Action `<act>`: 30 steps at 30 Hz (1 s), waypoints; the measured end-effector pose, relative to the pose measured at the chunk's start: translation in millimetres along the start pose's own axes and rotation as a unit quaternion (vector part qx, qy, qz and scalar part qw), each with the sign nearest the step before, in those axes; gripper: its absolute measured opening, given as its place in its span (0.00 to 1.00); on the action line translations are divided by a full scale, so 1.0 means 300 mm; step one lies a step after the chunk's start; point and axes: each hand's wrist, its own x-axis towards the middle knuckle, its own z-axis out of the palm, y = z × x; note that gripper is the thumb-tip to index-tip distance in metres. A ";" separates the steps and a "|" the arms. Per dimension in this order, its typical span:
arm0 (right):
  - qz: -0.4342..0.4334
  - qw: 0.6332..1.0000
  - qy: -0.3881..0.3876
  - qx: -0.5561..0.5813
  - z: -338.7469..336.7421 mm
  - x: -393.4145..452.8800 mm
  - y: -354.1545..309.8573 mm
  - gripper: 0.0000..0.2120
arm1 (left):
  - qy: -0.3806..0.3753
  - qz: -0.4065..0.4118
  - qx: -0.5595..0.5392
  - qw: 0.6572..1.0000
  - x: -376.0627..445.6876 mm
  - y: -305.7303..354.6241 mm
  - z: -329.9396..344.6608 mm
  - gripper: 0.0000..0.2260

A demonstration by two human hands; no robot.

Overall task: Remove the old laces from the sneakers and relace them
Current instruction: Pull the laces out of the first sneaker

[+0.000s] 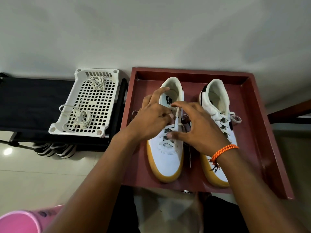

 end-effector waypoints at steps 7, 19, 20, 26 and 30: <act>-0.016 0.998 0.044 0.035 0.018 0.015 0.012 0.39 | 0.017 -0.003 0.051 0.999 0.006 -0.002 0.008 0.12; -0.033 0.995 0.081 0.046 0.035 0.028 0.035 0.36 | 0.233 -0.027 -0.079 0.969 0.034 -0.052 -0.023 0.05; -0.033 0.995 0.081 0.050 0.037 0.029 0.039 0.37 | 0.233 -0.007 -0.044 0.972 0.031 -0.052 -0.022 0.07; -0.040 0.994 0.079 0.056 0.035 0.032 0.039 0.38 | 0.054 0.045 0.128 0.989 0.004 -0.019 0.050 0.09; -0.033 0.995 0.074 0.060 0.035 0.030 0.039 0.38 | 0.074 0.032 0.107 0.991 0.007 -0.018 0.045 0.05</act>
